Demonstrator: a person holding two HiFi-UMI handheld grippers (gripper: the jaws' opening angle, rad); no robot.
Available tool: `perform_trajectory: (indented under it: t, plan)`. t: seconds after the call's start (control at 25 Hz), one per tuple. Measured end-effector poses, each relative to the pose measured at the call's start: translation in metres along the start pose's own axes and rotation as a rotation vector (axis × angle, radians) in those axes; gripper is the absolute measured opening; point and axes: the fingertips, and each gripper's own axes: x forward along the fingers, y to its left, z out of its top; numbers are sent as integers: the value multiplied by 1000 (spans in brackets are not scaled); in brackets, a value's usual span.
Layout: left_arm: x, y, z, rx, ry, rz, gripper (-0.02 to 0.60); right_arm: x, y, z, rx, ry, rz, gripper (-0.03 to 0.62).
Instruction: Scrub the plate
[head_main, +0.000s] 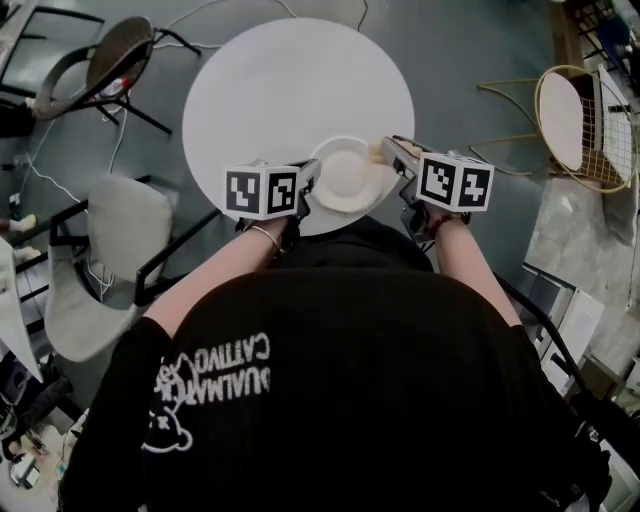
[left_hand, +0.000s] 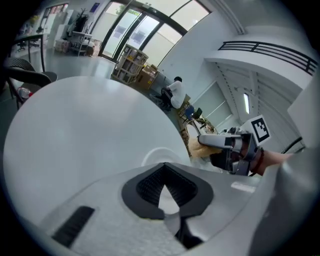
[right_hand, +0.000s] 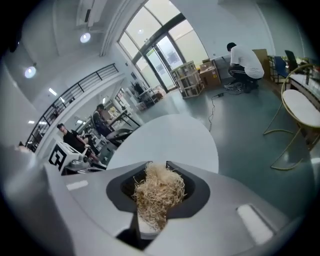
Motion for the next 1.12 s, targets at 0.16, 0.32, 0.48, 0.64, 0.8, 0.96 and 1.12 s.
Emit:
perform_trajectory:
  t: [0.16,0.32,0.48,0.64,0.8,0.96,1.12]
  plan:
    - [-37,-22,60,53,-249,-124,0,-15,28,43,-24,-112,61,87]
    - [-103,-55,147,90,-476,-245,0,-43,73,113,-111,-234,80,87]
    - [-201,-84,208,236,-641,-358,2,-67,158,176,-178,-364,111,88]
    - [-277,-113,235,418,-779,-414,0,-97,232,214,-268,-514,151,87]
    - [-318,-133,228,512,-804,-429,-2,-121,275,213,-310,-585,159,87]
    - [-330,-141,199,533,-785,-472,-2,-139,296,187,-320,-620,146,86]
    - [-335,-145,183,548,-770,-492,-2,-147,305,172,-321,-637,133,83]
